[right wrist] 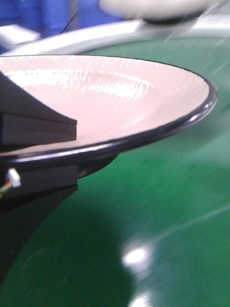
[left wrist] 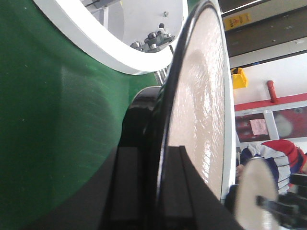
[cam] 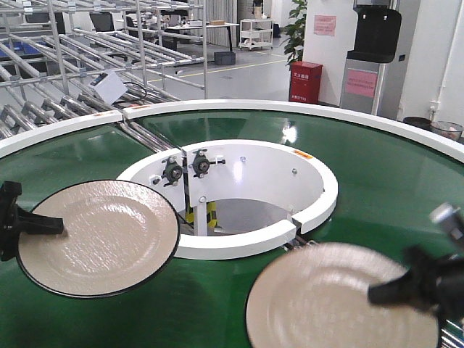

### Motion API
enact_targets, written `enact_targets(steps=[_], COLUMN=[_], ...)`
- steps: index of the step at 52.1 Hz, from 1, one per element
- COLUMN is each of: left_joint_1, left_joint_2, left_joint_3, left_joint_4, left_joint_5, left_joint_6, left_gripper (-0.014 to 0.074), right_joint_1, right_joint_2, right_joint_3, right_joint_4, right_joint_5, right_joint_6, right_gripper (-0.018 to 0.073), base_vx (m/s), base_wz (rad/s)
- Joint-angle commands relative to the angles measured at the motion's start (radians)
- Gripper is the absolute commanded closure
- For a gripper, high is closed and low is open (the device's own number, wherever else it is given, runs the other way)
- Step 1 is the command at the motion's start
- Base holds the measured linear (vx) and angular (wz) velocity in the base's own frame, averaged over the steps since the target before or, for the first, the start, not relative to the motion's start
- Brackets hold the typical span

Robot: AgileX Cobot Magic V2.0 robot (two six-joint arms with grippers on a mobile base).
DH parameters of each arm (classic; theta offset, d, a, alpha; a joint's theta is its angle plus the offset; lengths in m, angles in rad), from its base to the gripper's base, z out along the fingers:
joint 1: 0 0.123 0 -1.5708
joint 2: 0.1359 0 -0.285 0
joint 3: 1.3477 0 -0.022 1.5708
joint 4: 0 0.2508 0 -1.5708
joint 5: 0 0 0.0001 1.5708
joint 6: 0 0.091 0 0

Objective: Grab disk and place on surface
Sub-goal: 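Grip a second cream plate rim with the right gripper and lift it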

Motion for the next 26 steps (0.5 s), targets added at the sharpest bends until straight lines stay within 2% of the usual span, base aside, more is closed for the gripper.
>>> enact_targets(steps=[1,10,17,26], left_joint_1=[-0.011,-0.066,-0.145,-0.175], left_joint_2=[-0.107,-0.189,-0.242,-0.266], left_joint_3=[-0.028,-0.028,-0.028,-0.028], left_joint_4=[-0.139,-0.124,-0.120,-0.112], left_joint_5=[0.080,0.080,0.080,0.080], left_joint_6=[-0.025,-0.044,-0.044,-0.047], left_gripper=[0.0598,0.0598,0.0598,0.0598], right_joint_1=[-0.044,-0.061,-0.057,-0.057], right_joint_2=[-0.104,-0.181,-0.194,-0.194], right_joint_3=[-0.027,-0.027,-0.027,-0.027], right_joint_4=[0.173,0.218,0.233,0.242], right_joint_5=[0.069,0.068,0.076,0.087], right_joint_6=[-0.001,-0.001,-0.001,0.002], right_gripper=[0.0568,0.0568,0.0568,0.0568], base_vx=[0.00,0.00,0.00,0.00], base_wz=[0.00,0.00,0.00,0.00])
